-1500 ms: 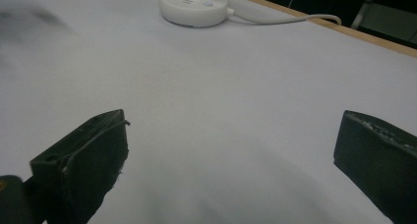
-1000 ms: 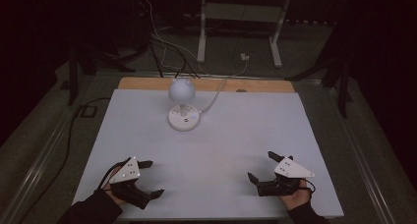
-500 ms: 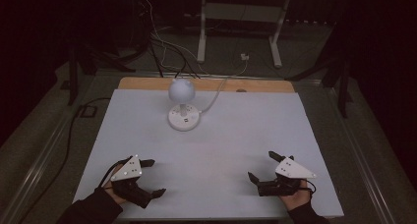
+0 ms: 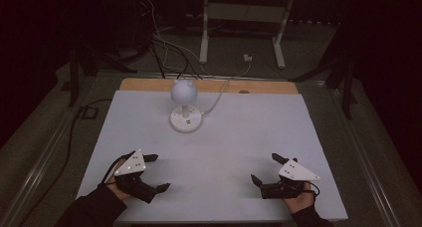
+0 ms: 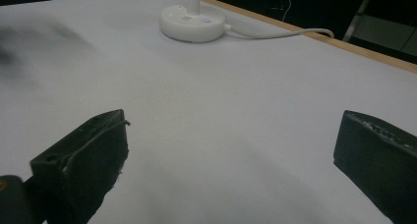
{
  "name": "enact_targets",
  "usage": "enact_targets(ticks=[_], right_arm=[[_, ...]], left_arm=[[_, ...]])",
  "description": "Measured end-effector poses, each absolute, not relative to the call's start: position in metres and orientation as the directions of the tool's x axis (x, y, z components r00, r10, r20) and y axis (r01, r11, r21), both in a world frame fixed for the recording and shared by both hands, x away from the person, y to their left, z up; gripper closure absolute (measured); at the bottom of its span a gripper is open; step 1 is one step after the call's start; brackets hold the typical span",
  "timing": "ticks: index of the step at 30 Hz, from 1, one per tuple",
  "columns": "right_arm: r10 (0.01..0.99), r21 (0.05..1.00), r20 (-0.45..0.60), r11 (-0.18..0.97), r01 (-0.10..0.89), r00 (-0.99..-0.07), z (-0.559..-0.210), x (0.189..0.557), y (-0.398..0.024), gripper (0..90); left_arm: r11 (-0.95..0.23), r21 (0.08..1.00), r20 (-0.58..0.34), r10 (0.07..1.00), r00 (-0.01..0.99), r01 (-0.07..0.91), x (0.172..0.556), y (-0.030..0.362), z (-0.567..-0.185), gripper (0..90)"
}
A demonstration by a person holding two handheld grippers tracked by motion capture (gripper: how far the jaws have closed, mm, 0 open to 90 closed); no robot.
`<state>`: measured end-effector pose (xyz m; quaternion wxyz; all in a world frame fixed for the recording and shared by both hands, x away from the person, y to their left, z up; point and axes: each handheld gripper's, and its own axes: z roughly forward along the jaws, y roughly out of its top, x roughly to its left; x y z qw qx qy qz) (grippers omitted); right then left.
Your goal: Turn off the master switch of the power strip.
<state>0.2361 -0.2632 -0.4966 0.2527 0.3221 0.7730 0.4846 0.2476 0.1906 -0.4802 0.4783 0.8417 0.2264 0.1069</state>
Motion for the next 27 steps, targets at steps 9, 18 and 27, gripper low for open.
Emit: enact_targets(ticks=[9,18,27], right_arm=[[0.743,0.913,-0.075,0.319,0.253,-0.666,-0.496,0.236,-0.264,0.3],[0.740,0.914,-0.070,0.316,0.254,-0.669,-0.497,0.236,-0.264,0.3],[0.741,0.920,-0.064,0.304,0.249,-0.668,-0.495,0.235,-0.265,0.3]], left_arm=[[-0.434,0.854,-0.036,0.499,0.866,0.286,0.258,0.183,-0.473,0.4],[-0.410,0.869,-0.022,0.527,0.850,0.277,0.272,0.175,-0.463,0.4],[-0.380,0.872,-0.039,0.576,0.816,0.310,0.290,0.162,-0.467,0.4]])
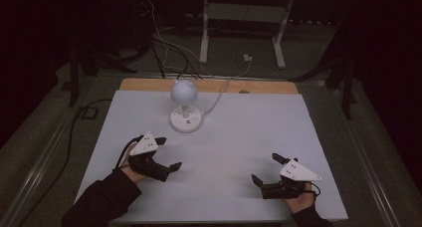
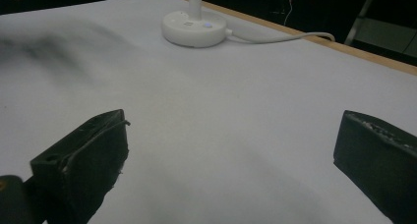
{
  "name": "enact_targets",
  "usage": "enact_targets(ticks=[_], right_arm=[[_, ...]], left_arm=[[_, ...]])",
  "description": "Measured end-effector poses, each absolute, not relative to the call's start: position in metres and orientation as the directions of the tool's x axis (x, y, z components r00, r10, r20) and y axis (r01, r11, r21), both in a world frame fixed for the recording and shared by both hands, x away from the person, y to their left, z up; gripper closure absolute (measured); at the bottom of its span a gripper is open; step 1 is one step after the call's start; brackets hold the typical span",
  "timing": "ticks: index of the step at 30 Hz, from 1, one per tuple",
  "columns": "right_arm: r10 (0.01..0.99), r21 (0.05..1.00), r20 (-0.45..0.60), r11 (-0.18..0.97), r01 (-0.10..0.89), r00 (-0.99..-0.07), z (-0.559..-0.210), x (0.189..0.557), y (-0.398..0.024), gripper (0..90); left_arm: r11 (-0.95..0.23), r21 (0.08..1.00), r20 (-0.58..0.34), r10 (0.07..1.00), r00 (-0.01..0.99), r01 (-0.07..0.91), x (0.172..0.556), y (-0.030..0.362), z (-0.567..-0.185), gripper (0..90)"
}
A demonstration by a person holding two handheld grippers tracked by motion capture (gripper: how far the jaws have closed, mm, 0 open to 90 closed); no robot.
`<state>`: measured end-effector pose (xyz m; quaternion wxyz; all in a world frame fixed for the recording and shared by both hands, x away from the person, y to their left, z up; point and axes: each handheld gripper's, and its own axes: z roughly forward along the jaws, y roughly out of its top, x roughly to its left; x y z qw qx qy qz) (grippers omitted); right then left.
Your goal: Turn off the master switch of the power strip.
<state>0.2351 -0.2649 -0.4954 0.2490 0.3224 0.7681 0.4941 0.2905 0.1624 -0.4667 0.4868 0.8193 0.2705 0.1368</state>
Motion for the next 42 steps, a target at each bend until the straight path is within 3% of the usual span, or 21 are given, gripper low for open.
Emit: enact_targets(ticks=[26,34,42], right_arm=[[0.743,0.924,-0.051,0.289,0.251,-0.667,-0.495,0.236,-0.267,0.3],[0.742,0.924,-0.049,0.287,0.251,-0.669,-0.495,0.235,-0.268,0.3],[0.739,0.925,-0.044,0.285,0.253,-0.672,-0.496,0.235,-0.268,0.3]], left_arm=[[-0.335,0.889,-0.031,0.637,0.770,0.313,0.330,0.129,-0.448,0.4],[-0.283,0.885,-0.070,0.706,0.705,0.370,0.348,0.113,-0.447,0.4],[-0.296,0.888,-0.028,0.728,0.685,0.352,0.359,0.096,-0.457,0.5]])
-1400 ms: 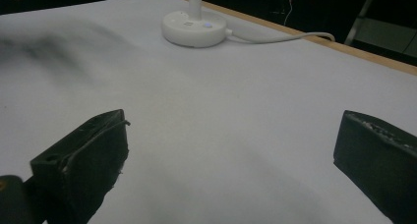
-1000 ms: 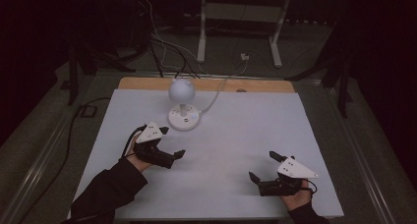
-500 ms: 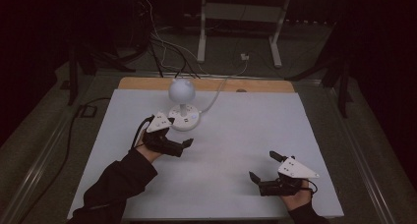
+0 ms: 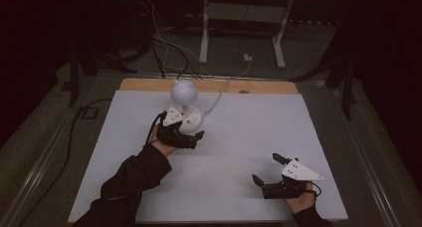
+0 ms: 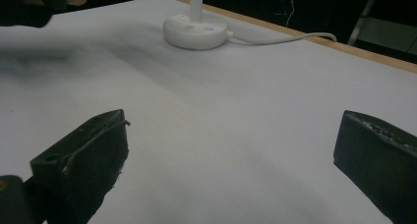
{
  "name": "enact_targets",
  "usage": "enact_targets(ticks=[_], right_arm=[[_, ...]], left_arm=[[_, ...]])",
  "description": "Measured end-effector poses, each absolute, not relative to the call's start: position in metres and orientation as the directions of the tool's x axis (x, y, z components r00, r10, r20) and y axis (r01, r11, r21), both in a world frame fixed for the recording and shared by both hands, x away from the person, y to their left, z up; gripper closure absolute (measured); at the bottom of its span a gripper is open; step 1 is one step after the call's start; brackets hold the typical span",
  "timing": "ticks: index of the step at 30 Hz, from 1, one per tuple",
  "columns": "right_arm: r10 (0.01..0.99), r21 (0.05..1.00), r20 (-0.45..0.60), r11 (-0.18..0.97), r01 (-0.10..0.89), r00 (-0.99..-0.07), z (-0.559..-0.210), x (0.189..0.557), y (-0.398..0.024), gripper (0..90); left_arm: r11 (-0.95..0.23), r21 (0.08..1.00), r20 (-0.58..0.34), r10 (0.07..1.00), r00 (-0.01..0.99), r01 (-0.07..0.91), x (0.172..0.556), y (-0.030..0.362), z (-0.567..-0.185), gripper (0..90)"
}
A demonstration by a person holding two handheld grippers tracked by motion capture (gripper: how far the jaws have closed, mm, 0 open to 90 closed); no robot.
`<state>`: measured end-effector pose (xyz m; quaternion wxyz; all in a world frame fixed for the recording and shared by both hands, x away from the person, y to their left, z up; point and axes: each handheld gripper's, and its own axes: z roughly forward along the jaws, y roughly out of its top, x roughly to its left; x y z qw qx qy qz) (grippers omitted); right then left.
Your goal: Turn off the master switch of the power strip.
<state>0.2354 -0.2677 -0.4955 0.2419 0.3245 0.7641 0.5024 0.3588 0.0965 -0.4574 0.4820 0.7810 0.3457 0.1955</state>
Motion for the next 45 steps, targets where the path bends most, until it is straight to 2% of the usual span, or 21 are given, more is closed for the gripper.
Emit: enact_targets(ticks=[1,7,8,12,16,17,19,20,22,23,24,27,29,32,33,36,41,45], right_arm=[[0.738,0.926,-0.043,0.283,0.251,-0.673,-0.495,0.235,-0.268,0.3],[0.737,0.926,-0.041,0.282,0.252,-0.675,-0.495,0.235,-0.268,0.3],[0.736,0.926,-0.040,0.281,0.251,-0.675,-0.495,0.235,-0.268,0.3],[0.737,0.927,-0.039,0.279,0.251,-0.674,-0.495,0.235,-0.268,0.3],[0.738,0.927,-0.037,0.277,0.253,-0.674,-0.495,0.235,-0.268,0.3],[0.738,0.927,-0.037,0.277,0.253,-0.674,-0.495,0.235,-0.268,0.3],[0.739,0.927,-0.035,0.276,0.256,-0.673,-0.496,0.236,-0.268,0.3],[0.738,0.925,-0.033,0.277,0.259,-0.674,-0.496,0.236,-0.268,0.3],[0.738,0.926,-0.032,0.276,0.258,-0.674,-0.496,0.235,-0.268,0.3],[0.736,0.926,-0.035,0.278,0.255,-0.676,-0.496,0.235,-0.268,0.3],[0.736,0.926,-0.035,0.278,0.255,-0.676,-0.496,0.235,-0.268,0.3],[0.737,0.927,-0.033,0.274,0.255,-0.675,-0.495,0.235,-0.269,0.3],[0.737,0.928,-0.032,0.273,0.255,-0.675,-0.495,0.235,-0.269,0.3],[0.737,0.928,-0.030,0.272,0.255,-0.675,-0.495,0.235,-0.269,0.3],[0.736,0.928,-0.029,0.272,0.255,-0.677,-0.495,0.235,-0.269,0.3],[0.736,0.928,-0.030,0.272,0.255,-0.677,-0.495,0.235,-0.269,0.3],[0.735,0.928,-0.028,0.271,0.255,-0.677,-0.495,0.234,-0.269,0.3],[0.734,0.928,-0.027,0.271,0.256,-0.678,-0.495,0.234,-0.269,0.3]], left_arm=[[-0.300,0.886,-0.020,0.737,0.676,0.353,0.360,0.095,-0.458,3.9],[-0.306,0.883,0.002,0.762,0.648,0.357,0.370,0.086,-0.465,7.7],[-0.314,0.883,0.019,0.767,0.641,0.350,0.371,0.085,-0.466,13.0],[-0.311,0.879,0.023,0.783,0.621,0.360,0.378,0.082,-0.470,17.5],[-0.312,0.879,0.028,0.790,0.613,0.362,0.384,0.080,-0.473,30.2],[-0.312,0.878,0.031,0.794,0.607,0.364,0.385,0.079,-0.474,30.2],[-0.323,0.875,0.046,0.796,0.603,0.360,0.388,0.076,-0.476,35.8],[-0.331,0.875,0.063,0.802,0.594,0.354,0.389,0.075,-0.477,43.0],[-0.320,0.877,0.058,0.812,0.580,0.359,0.393,0.074,-0.479,45.9],[-0.319,0.877,0.063,0.817,0.573,0.358,0.394,0.073,-0.479,53.0],[-0.323,0.878,0.073,0.820,0.567,0.354,0.396,0.073,-0.480,53.0],[-0.352,0.871,0.121,0.829,0.546,0.341,0.399,0.072,-0.483,61.4],[-0.355,0.874,0.130,0.830,0.542,0.333,0.401,0.071,-0.485,71.2],[-0.387,0.867,0.171,0.822,0.543,0.313,0.402,0.070,-0.489,75.2],[-0.403,0.861,0.187,0.818,0.544,0.310,0.402,0.069,-0.491,79.2],[-0.441,0.845,0.232,0.812,0.535,0.303,0.404,0.067,-0.495,83.5],[-0.451,0.839,0.233,0.803,0.548,0.305,0.408,0.067,-0.503,90.0],[-0.479,0.819,0.246,0.792,0.559,0.317,0.411,0.064,-0.510,90.0]])
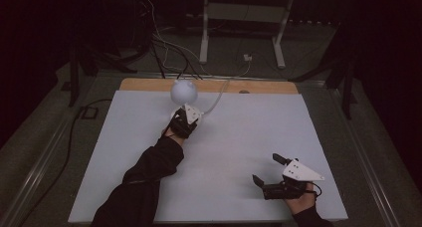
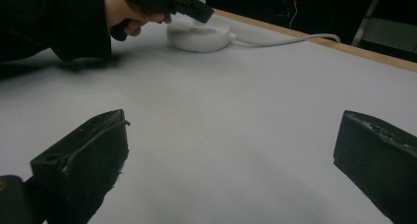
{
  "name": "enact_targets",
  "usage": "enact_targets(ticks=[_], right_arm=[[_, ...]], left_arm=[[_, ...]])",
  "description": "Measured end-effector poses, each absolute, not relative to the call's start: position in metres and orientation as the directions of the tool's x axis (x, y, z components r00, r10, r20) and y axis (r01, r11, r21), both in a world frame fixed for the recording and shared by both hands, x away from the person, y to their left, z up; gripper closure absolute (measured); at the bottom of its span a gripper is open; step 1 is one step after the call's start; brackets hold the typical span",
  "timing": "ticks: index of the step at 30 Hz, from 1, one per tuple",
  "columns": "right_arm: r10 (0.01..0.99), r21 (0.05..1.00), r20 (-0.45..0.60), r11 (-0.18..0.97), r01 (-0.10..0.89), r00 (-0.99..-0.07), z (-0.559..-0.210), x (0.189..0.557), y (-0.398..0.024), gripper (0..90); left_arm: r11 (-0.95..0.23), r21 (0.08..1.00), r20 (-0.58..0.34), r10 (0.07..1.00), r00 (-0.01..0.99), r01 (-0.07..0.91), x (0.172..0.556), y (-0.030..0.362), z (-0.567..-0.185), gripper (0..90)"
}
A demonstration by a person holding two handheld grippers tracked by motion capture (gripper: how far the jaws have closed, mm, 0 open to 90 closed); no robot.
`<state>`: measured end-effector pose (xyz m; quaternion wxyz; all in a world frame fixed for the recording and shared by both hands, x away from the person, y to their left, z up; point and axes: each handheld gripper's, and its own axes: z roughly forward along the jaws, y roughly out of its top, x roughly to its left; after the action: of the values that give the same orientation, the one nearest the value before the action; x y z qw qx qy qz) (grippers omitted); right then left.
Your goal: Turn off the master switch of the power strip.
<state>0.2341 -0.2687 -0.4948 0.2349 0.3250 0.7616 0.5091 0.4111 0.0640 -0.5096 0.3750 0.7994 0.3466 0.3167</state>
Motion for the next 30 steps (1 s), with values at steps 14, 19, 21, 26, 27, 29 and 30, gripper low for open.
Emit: enact_targets(ticks=[14,19,21,26,27,29,30], right_arm=[[0.731,0.928,-0.027,0.272,0.255,-0.682,-0.495,0.234,-0.269,0.3],[0.730,0.928,-0.028,0.274,0.254,-0.683,-0.495,0.234,-0.269,0.3],[0.730,0.928,-0.029,0.274,0.254,-0.683,-0.495,0.234,-0.268,0.3],[0.728,0.927,-0.028,0.275,0.255,-0.685,-0.495,0.234,-0.268,0.3],[0.728,0.927,-0.029,0.276,0.254,-0.685,-0.495,0.234,-0.268,0.3],[0.727,0.927,-0.029,0.276,0.253,-0.686,-0.495,0.234,-0.268,0.3],[0.727,0.927,-0.030,0.277,0.253,-0.686,-0.495,0.234,-0.268,0.3]], left_arm=[[-0.498,0.800,0.272,0.798,0.538,0.335,0.420,0.060,-0.519,90.0],[-0.491,0.800,0.265,0.804,0.532,0.344,0.420,0.061,-0.519,90.0],[-0.496,0.801,0.269,0.800,0.537,0.337,0.420,0.061,-0.520,90.0],[-0.507,0.796,0.277,0.791,0.546,0.330,0.420,0.059,-0.521,90.0],[-0.503,0.796,0.270,0.792,0.547,0.336,0.420,0.059,-0.521,90.0],[-0.504,0.795,0.276,0.797,0.537,0.339,0.421,0.058,-0.522,90.0],[-0.519,0.788,0.296,0.791,0.536,0.331,0.420,0.058,-0.522,90.0]])
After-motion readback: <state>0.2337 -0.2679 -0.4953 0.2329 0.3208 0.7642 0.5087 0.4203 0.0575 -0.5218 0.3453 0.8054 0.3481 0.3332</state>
